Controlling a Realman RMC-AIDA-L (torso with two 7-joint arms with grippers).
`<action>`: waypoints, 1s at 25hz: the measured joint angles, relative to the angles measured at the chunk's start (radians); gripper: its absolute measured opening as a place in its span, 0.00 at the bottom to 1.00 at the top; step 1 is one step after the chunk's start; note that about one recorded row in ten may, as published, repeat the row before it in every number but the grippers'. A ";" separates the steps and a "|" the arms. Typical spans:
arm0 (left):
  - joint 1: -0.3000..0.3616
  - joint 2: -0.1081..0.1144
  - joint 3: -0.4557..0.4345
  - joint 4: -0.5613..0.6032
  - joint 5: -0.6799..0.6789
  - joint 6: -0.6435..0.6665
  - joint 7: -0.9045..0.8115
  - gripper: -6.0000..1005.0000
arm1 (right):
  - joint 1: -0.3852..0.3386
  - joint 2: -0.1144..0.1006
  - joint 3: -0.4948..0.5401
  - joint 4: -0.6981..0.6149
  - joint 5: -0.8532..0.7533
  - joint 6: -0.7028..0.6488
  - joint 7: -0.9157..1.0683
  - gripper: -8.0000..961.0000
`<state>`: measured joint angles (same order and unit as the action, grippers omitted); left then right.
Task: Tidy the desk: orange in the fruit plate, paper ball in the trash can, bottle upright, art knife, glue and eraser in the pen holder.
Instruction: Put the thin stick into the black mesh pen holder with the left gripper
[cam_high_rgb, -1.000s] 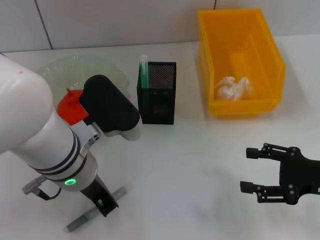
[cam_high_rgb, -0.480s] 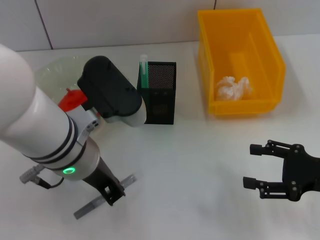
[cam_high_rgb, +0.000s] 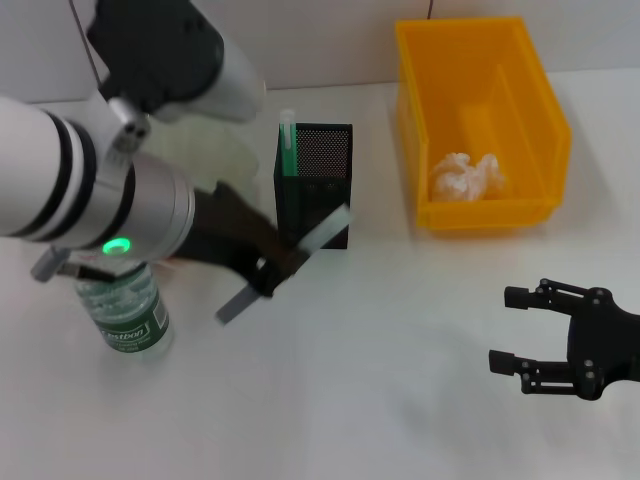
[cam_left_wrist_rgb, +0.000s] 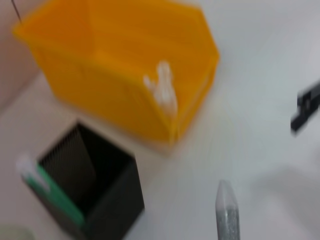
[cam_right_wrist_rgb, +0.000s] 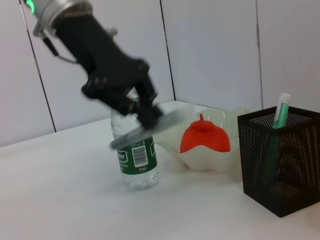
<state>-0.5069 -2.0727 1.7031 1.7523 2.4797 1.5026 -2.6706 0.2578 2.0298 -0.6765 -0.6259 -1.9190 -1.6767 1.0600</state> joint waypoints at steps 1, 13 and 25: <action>0.000 0.000 0.000 0.000 0.000 0.000 0.000 0.12 | -0.001 0.000 0.000 0.000 0.000 0.000 0.000 0.87; 0.057 -0.001 -0.035 -0.032 -0.185 -0.401 0.221 0.12 | -0.003 0.006 0.000 0.000 0.001 0.000 0.000 0.87; 0.052 -0.002 0.027 -0.297 -0.513 -0.764 0.523 0.12 | -0.005 0.006 0.000 0.002 0.000 0.000 0.000 0.87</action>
<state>-0.4547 -2.0748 1.7301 1.4557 1.9665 0.7385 -2.1478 0.2531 2.0356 -0.6765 -0.6243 -1.9188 -1.6766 1.0600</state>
